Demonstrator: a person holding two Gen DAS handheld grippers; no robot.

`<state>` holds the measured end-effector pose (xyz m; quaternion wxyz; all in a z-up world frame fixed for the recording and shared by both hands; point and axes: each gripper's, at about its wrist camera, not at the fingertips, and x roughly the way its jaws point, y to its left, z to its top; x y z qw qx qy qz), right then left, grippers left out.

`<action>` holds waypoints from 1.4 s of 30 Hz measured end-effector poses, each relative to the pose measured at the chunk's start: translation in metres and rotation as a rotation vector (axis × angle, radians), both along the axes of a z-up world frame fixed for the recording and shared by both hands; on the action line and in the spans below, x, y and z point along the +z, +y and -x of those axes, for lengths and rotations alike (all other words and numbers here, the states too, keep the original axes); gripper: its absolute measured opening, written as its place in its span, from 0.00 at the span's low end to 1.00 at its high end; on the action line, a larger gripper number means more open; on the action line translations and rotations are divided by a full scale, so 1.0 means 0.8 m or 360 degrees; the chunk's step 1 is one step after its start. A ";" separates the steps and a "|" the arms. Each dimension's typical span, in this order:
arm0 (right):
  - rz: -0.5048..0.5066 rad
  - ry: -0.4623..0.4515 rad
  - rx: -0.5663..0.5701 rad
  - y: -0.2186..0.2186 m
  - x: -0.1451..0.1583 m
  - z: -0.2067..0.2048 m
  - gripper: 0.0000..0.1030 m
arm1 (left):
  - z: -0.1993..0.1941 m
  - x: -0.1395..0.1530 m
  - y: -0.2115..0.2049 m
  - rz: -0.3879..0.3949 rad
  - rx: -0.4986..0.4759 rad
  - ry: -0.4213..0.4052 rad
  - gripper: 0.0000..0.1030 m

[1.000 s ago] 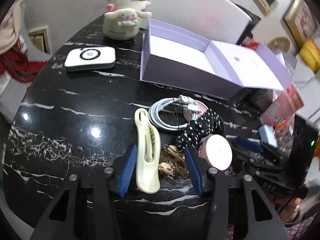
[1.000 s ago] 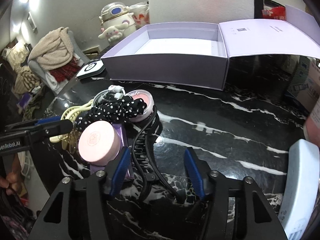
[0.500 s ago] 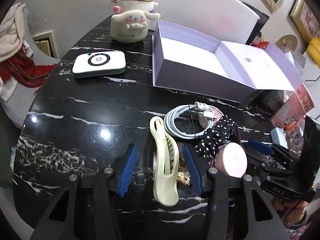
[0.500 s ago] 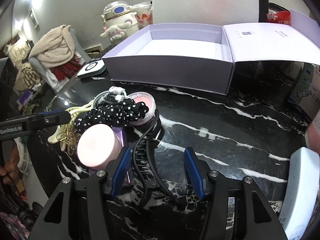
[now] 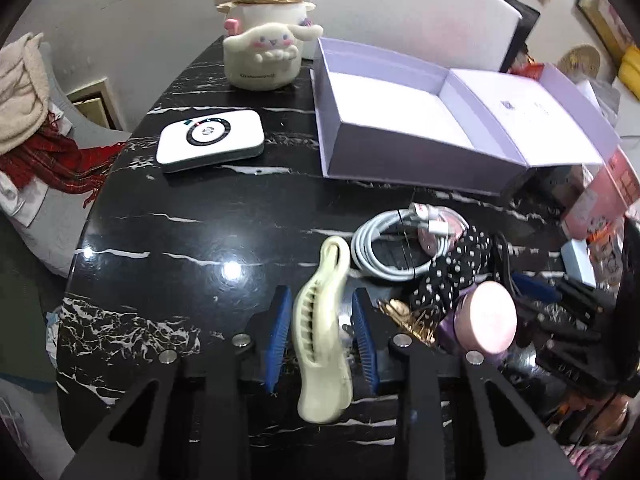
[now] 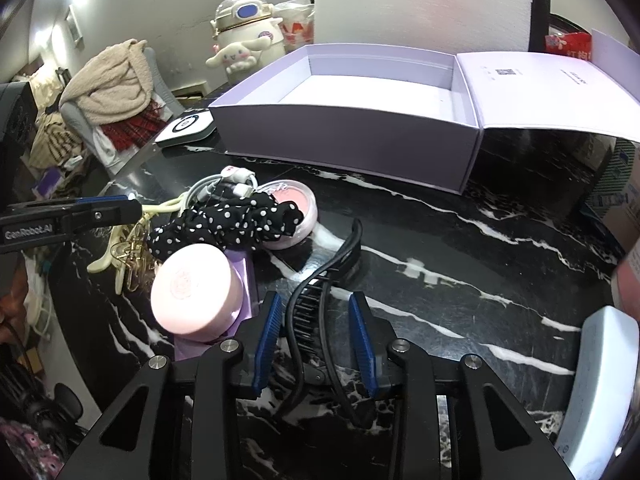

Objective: Organize rigid objects
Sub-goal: 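Close the left tool on the cream claw clip while the right tool grasps the black claw clip, then lift both held clips and carry them over the lavender box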

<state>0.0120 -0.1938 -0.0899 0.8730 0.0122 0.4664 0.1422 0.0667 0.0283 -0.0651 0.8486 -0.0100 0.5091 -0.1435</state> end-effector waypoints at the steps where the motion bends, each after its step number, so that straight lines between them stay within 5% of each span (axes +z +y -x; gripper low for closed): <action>1: 0.0001 -0.0001 0.0002 0.001 0.000 0.000 0.34 | 0.000 -0.003 -0.001 0.0004 -0.0007 0.0016 0.30; 11: 0.0025 -0.0019 0.0020 0.003 -0.001 0.004 0.34 | 0.001 -0.023 -0.009 -0.0084 0.0010 0.0045 0.25; 13: 0.0070 -0.0040 0.0008 0.005 -0.001 0.005 0.21 | 0.000 -0.023 -0.010 -0.0109 0.0014 0.0025 0.20; 19: 0.0028 -0.0051 0.0005 0.000 -0.002 0.006 0.20 | -0.001 -0.020 -0.010 -0.0056 0.0019 0.0022 0.20; 42: 0.0035 -0.0274 0.0089 0.001 0.081 0.016 0.20 | 0.012 0.074 -0.028 0.0045 -0.0062 -0.0272 0.20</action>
